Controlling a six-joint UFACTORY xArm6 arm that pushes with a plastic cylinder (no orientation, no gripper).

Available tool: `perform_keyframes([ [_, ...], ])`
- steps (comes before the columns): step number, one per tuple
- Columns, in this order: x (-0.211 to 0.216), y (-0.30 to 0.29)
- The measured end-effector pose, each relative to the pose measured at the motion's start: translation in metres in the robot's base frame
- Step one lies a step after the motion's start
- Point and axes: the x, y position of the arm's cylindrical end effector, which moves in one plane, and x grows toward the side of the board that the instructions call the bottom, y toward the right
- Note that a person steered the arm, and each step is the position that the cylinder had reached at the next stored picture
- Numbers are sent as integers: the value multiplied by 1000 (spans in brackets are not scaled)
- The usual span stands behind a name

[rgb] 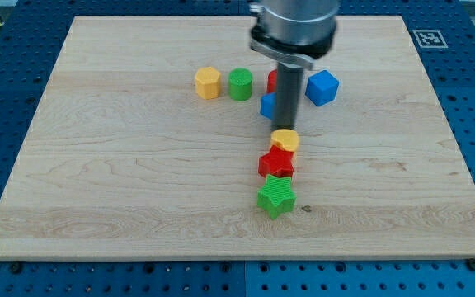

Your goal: Keep blue triangle on left side of yellow hexagon

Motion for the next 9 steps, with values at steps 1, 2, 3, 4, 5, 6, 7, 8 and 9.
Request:
perform_keyframes([
  [1,15,33],
  [2,8,46],
  [3,-18,28],
  [4,-19,25],
  [5,-37,8],
  [6,-43,-3],
  [7,-42,-27],
  [8,-41,-60],
  [9,-41,-102],
])
